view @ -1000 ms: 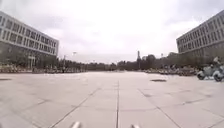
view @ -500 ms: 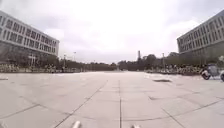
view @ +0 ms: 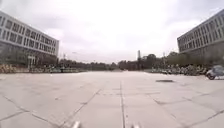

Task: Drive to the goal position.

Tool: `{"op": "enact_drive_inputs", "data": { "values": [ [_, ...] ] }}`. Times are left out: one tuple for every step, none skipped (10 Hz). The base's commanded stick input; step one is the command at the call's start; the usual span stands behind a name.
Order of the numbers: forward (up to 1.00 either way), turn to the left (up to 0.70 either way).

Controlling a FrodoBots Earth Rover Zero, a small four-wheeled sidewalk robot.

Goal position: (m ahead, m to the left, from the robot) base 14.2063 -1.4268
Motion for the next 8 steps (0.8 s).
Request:
{"op": "enact_drive_inputs", "data": {
  "values": [
    [0.70,0.00],
    [0.70,0.00],
    [0.70,0.00],
    [0.70,0.00],
    [0.70,0.00],
    [0.70,0.00],
    [0.70,0.00],
    [0.70,0.00]
  ]
}}
